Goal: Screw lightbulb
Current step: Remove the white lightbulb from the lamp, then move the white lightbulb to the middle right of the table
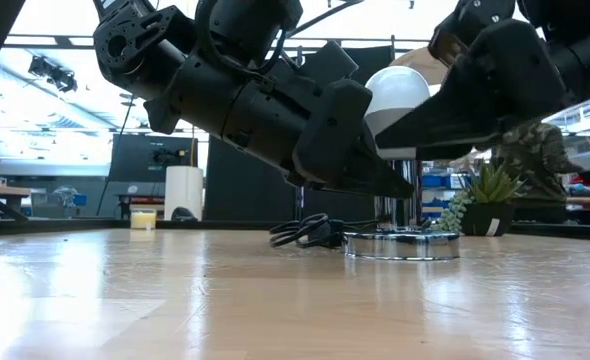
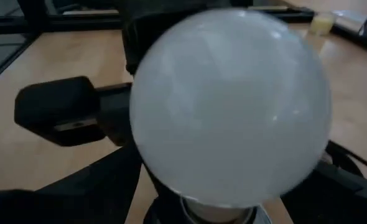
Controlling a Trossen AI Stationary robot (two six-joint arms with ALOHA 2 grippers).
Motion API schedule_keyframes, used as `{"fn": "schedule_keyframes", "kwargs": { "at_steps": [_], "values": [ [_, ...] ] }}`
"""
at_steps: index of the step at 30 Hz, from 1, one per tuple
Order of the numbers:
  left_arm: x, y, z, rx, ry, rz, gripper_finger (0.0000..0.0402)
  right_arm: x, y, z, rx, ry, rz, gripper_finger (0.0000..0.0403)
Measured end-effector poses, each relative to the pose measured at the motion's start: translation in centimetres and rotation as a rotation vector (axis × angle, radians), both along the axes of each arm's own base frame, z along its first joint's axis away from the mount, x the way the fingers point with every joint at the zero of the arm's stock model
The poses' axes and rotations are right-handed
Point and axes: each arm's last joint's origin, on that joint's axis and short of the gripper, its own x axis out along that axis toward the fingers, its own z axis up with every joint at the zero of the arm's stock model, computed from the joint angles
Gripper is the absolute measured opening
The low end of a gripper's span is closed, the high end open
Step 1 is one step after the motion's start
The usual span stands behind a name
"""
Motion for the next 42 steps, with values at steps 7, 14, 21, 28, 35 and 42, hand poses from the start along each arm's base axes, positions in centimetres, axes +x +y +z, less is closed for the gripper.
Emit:
{"fn": "schedule_keyframes", "kwargs": {
  "at_steps": [7, 14, 21, 28, 35, 42],
  "values": [
    [0.0, 0.0, 0.0, -0.003, -0.001, 0.004, 0.0173, -0.3, 0.3, 0.1, -0.054, -0.026, -0.096, 0.0347],
    [0.0, 0.0, 0.0, -0.001, 0.0, 0.009, 0.0173, -1.3, 0.8, -0.5, -0.094, 0.026, -0.198, 0.0347],
    [0.0, 0.1, 0.0, 0.004, 0.003, 0.014, 0.0173, -4.0, 1.4, -0.4, -0.145, 0.013, -0.405, 0.0347],
    [0.0, 0.1, 0.0, 0.009, 0.004, 0.016, 0.0174, -4.4, 2.4, -0.5, -0.083, 0.063, -0.29, 0.0347],
    [0.0, 0.1, -0.1, -0.013, -0.001, 0.034, 0.0183, -4.2, 1.2, -0.8, 0.003, 0.02, -0.433, 0.0347],
    [-0.3, 0.2, -0.9, -0.003, 0.046, 0.044, 0.0229, -2.4, -2.2, -1.0, 0.153, 0.082, -0.496, 0.0347]
  ]
}}
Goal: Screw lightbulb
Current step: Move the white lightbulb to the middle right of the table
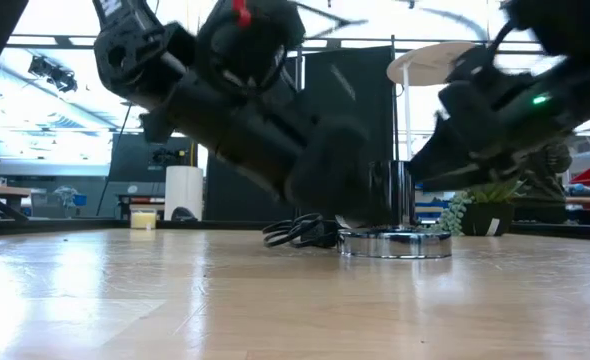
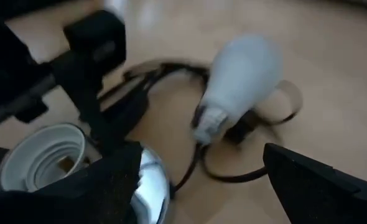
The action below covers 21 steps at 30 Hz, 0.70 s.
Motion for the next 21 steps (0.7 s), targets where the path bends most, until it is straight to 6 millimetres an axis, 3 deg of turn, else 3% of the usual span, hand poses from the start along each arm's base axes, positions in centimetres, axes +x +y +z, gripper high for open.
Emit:
{"fn": "schedule_keyframes", "kwargs": {
  "at_steps": [4, 10, 21],
  "values": [
    [0.1, 0.0, 0.3, -0.016, -0.012, 0.008, 0.0245, 1.0, -1.9, -0.1, 0.136, 0.028, 0.041, 0.0347],
    [0.0, 0.0, 0.1, -0.052, 0.003, 0.029, 0.0248, 1.8, -3.2, 0.3, 0.16, -0.028, 0.013, 0.0347],
    [-0.2, 0.2, 0.0, -0.038, 0.007, 0.118, 0.0248, 3.6, -5.9, 1.6, 0.174, 0.08, -0.016, 0.0347]
  ]
}}
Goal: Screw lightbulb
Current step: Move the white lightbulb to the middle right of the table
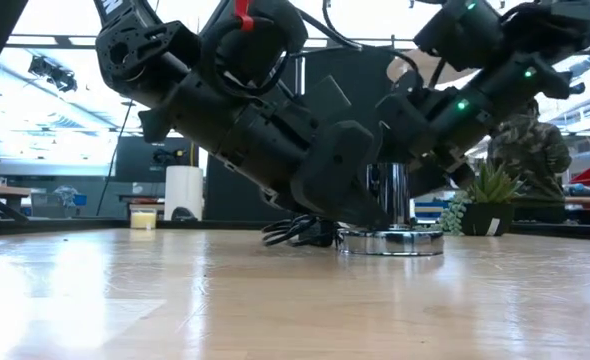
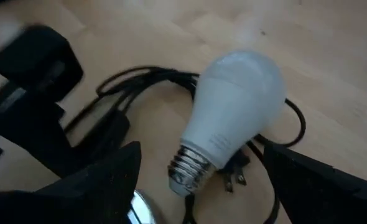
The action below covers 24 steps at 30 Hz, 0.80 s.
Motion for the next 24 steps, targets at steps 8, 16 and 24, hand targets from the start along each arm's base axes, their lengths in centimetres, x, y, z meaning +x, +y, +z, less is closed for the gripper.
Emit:
{"fn": "schedule_keyframes", "kwargs": {
  "at_steps": [8, 16, 24],
  "values": [
    [0.0, -0.2, 0.1, 0.007, -0.003, 0.007, 0.0248, 0.3, -2.1, 0.0, 0.058, 0.031, -0.009, 0.0347],
    [-0.1, -0.1, 0.0, 0.012, 0.012, 0.008, 0.0248, 0.2, -3.2, -0.1, 0.062, 0.061, 0.017, 0.0347],
    [-0.1, -0.1, 0.0, 0.014, 0.014, 0.006, 0.0248, 0.1, -3.9, -0.3, 0.048, 0.096, 0.021, 0.0347]
  ]
}}
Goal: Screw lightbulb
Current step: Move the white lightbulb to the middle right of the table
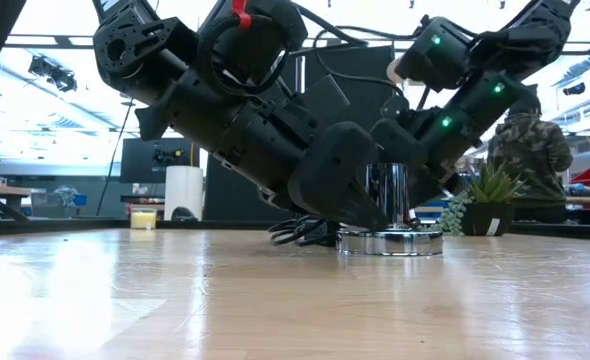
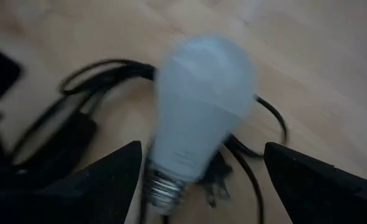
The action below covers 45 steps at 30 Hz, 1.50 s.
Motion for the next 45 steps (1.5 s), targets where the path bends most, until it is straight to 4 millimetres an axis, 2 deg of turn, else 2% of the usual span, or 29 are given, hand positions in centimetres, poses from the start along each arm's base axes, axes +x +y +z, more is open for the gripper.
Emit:
{"fn": "schedule_keyframes", "kwargs": {
  "at_steps": [5, 20, 24, 31, 38, 41, 45],
  "values": [
    [0.0, 0.0, 0.0, 0.0, 0.0, 0.0, 0.0248, 0.3, -0.2, 0.3, -0.054, -0.009, 0.065, 0.0347],
    [0.0, 0.0, 0.0, 0.002, 0.001, 0.0, 0.0248, 0.2, -2.2, 0.3, 0.046, -0.026, 0.081, 0.0347],
    [0.0, 0.0, 0.0, 0.002, 0.002, -0.001, 0.0248, 1.1, -1.8, 0.7, 0.015, -0.028, 0.081, 0.0347],
    [0.0, 0.0, 0.0, 0.002, 0.006, 0.0, 0.0248, 3.2, -1.6, -0.5, 0.038, 0.041, 0.116, 0.0347],
    [0.0, 0.1, 0.0, 0.004, 0.007, 0.005, 0.0248, 3.5, -1.8, -0.6, 0.026, 0.044, 0.105, 0.0346],
    [0.0, 0.1, 0.0, 0.003, 0.009, 0.004, 0.0248, 3.4, -2.1, -0.7, 0.031, 0.057, 0.116, 0.0335],
    [0.0, 0.1, 0.0, 0.004, 0.01, 0.003, 0.0248, 3.2, -2.5, -0.8, 0.058, 0.09, 0.166, 0.0296]
  ]
}}
